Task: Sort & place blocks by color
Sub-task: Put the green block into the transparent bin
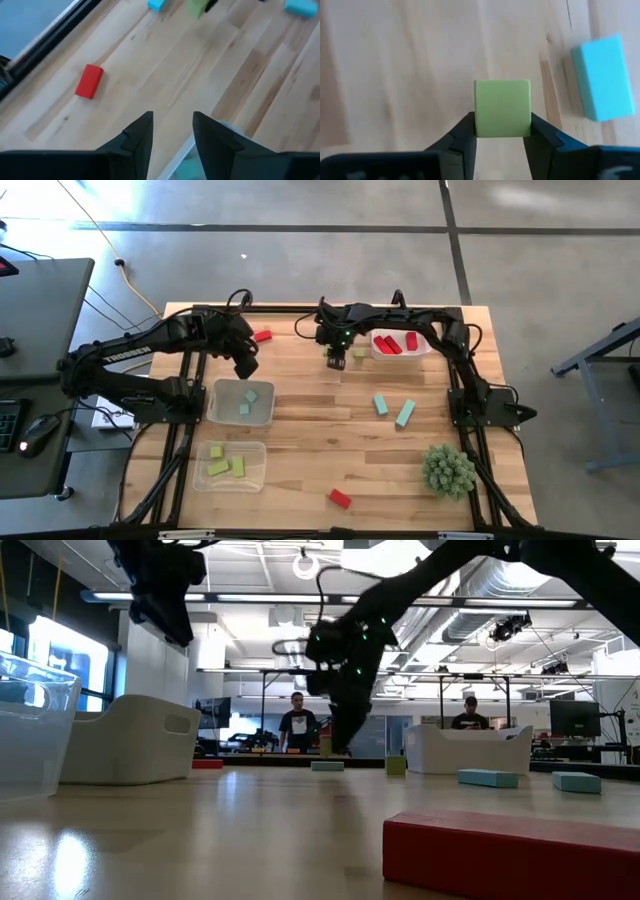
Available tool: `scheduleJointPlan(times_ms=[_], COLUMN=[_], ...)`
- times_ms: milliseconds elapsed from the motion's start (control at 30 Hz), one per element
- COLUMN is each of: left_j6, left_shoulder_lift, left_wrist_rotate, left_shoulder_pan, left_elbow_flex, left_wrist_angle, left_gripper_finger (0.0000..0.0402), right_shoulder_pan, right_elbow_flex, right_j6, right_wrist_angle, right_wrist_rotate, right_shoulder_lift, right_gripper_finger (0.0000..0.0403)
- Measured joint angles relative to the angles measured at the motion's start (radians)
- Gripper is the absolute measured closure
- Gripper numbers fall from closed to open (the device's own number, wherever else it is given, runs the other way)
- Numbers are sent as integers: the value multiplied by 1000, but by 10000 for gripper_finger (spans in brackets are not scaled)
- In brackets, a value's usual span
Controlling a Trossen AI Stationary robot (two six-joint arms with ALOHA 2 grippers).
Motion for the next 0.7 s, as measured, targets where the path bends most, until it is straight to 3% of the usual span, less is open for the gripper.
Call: scheduleJointPlan(times_ms=[300, 700], left_j6=[-165, -259], left_shoulder_lift=[0, 0], left_wrist_rotate=[115, 229], left_shoulder_pan=[38, 44], left_elbow_flex=[0, 0], left_wrist_angle=[120, 261], left_gripper_finger=[275, 275], right_shoulder_pan=[95, 218], right_elbow_flex=[228, 459], right_j6=[-49, -124], right_wrist_angle=[-56, -180], right_wrist_rotate=[56, 261], right_shoulder_lift=[0, 0], right_gripper_finger=[298, 298])
